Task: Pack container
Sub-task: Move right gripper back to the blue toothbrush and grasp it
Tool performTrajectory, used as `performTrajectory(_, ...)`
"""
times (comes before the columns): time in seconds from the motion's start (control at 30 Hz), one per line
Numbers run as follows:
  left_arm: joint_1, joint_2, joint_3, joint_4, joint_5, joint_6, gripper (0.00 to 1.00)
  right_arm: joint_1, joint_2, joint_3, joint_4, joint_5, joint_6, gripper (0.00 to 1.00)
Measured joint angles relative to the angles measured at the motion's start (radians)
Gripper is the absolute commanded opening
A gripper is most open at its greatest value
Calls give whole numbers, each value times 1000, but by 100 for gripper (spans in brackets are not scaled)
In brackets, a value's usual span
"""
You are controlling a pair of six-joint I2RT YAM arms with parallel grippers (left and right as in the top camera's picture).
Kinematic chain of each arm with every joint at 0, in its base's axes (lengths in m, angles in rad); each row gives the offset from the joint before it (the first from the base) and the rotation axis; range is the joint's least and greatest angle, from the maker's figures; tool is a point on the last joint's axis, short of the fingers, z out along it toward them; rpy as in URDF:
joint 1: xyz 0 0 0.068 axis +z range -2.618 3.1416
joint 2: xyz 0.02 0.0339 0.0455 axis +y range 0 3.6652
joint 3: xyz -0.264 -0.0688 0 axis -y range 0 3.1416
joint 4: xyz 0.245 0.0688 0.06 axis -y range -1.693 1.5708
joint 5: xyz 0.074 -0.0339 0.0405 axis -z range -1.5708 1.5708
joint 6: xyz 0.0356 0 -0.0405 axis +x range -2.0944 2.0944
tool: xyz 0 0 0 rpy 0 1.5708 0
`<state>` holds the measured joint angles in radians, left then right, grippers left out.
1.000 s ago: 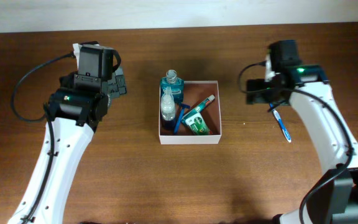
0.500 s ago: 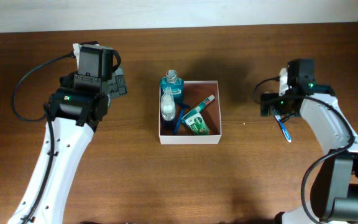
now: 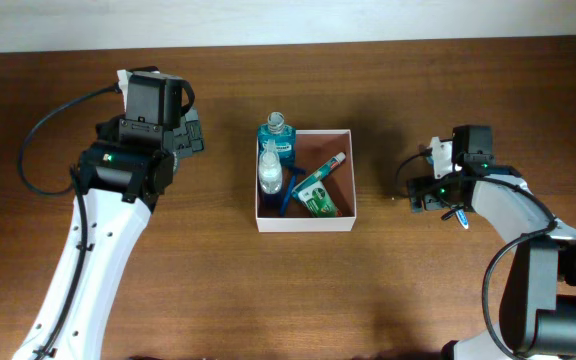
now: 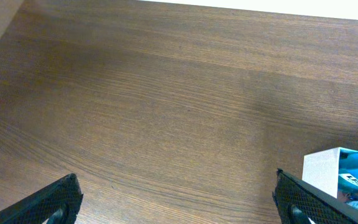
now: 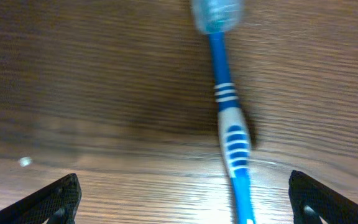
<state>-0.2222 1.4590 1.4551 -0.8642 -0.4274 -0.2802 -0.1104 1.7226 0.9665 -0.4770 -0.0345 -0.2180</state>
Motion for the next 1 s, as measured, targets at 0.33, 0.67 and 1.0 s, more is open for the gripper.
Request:
performTrajectory(0.33, 0, 0, 0, 0, 0, 0, 99, 0, 0, 7, -18, -171, -3, 99)
performTrajectory(0.67, 0, 0, 0, 0, 0, 0, 100, 0, 0, 16, -15, -85, -4, 99)
performTrajectory(1.0, 0, 0, 0, 0, 0, 0, 99, -6, 3, 17, -4, -48, -34, 99)
